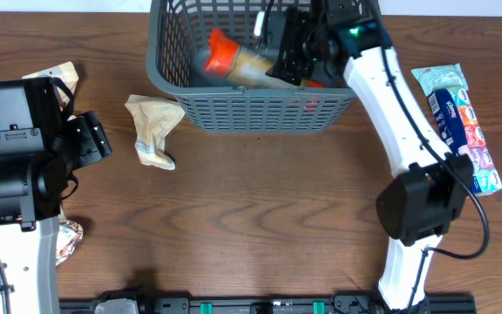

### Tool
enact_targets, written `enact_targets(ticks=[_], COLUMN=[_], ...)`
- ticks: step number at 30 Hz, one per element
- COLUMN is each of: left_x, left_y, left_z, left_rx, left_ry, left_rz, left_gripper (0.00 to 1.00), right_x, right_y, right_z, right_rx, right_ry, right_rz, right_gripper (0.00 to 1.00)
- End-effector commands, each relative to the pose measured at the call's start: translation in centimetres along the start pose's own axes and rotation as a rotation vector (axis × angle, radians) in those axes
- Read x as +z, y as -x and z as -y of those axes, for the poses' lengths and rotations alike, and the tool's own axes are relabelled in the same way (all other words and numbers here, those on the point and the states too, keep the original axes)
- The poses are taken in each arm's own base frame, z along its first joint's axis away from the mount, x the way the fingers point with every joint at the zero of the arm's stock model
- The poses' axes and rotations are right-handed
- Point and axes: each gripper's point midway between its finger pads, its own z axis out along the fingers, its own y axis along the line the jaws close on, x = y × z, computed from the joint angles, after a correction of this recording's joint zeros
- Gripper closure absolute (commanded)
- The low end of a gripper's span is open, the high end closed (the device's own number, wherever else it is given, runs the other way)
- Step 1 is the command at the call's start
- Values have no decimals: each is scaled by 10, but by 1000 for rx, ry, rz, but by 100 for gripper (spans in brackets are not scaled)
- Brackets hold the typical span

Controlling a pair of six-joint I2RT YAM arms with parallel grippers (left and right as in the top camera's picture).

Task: Pack container
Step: 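Lift the pasta package into the basket and open the right gripper, then grasp the blue tissue pack with the right gripper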

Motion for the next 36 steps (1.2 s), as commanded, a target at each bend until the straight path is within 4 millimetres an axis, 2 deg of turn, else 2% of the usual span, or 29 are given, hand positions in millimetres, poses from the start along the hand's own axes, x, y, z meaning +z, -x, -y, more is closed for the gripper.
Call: enact_targets(ticks=[1,5,9,12,14,17,20,25,29,32,36], left_x=[-6,-6,-6,-6,-6,-6,-6,-6,-6,-6,-6], left_y=[5,5,5,5,5,5,5,5,5,5,6], left_z=[-1,-1,-1,-1,-1,-1,-1,-1,-1,-1,-1], left_rx=[12,12,12,12,12,12,12,11,11,11,11], left_ry=[-5,-5,-5,-5,-5,-5,-5,-5,-5,-5,-5], left_rz=[20,20,21,21,21,21,21,22,22,22,24], left_gripper=[19,19,19,19,19,19,19,19,19,19,19], right_x=[-55,-97,-162,-219,-252,-292,-312,-307,-312,-319,-337], right_y=[35,50,62,58,44,0,-56,-157,-226,-258,-289], right_z=[24,44,69,89,100,120,126,85,55,39,34], right_rx=[34,57,74,117,178,328,478,764,941,991,1047], right_ry=[-88,-175,-310,-429,-499,-622,-679,-559,-504,-466,-479], right_rz=[112,158,212,241,242,178,67,-194,-399,-483,-502], right_gripper=[4,5,8,7,6,1,1,1,1,4,4])
